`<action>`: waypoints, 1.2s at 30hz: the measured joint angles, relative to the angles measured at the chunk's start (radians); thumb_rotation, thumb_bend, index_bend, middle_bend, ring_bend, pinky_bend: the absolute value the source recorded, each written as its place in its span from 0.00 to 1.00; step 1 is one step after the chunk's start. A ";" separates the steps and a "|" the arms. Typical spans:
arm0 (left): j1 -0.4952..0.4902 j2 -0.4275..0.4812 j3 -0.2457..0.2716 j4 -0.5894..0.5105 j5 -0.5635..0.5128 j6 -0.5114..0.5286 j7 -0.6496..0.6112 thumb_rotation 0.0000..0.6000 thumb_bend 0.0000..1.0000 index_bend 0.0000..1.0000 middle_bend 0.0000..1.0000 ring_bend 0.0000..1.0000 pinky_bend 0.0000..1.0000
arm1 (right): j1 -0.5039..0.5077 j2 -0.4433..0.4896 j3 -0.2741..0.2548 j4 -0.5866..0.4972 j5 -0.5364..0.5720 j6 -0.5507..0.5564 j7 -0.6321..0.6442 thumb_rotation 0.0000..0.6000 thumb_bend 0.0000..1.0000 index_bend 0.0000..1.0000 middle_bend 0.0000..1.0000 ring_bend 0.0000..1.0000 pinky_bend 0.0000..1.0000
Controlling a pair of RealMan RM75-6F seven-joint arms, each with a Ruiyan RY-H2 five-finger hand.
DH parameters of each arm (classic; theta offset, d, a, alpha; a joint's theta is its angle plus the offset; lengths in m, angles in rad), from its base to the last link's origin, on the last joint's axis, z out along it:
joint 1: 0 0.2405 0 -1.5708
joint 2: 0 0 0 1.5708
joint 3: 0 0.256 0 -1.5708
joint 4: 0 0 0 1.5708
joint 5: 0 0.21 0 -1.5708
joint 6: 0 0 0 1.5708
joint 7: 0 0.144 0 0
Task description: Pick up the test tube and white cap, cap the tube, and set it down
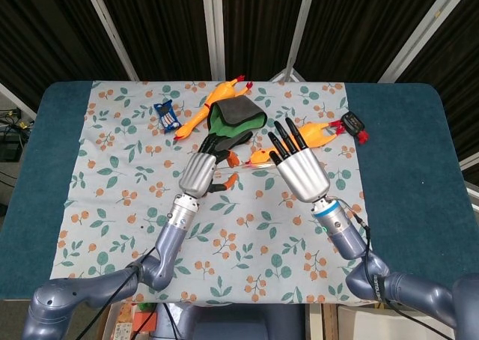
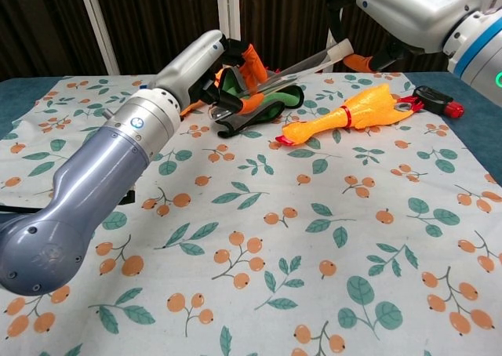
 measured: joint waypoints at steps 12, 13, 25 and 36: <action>-0.001 -0.003 -0.006 -0.003 -0.001 0.004 0.001 1.00 0.76 0.63 0.65 0.14 0.00 | -0.003 0.002 0.000 -0.012 0.004 -0.003 -0.013 1.00 0.36 0.33 0.20 0.02 0.00; -0.001 -0.003 -0.006 -0.004 -0.002 0.005 0.001 1.00 0.76 0.63 0.65 0.14 0.00 | -0.004 0.003 0.001 -0.015 0.009 -0.007 -0.018 1.00 0.36 0.25 0.16 0.01 0.00; 0.007 0.001 -0.001 -0.005 0.004 0.012 -0.010 1.00 0.76 0.63 0.65 0.14 0.00 | -0.025 0.020 -0.007 -0.048 0.043 -0.027 -0.058 1.00 0.36 0.04 0.05 0.00 0.00; 0.037 0.014 0.030 -0.007 0.011 0.015 -0.024 1.00 0.76 0.63 0.65 0.14 0.00 | -0.049 0.033 -0.017 -0.047 0.062 -0.028 -0.070 1.00 0.36 0.04 0.05 0.00 0.00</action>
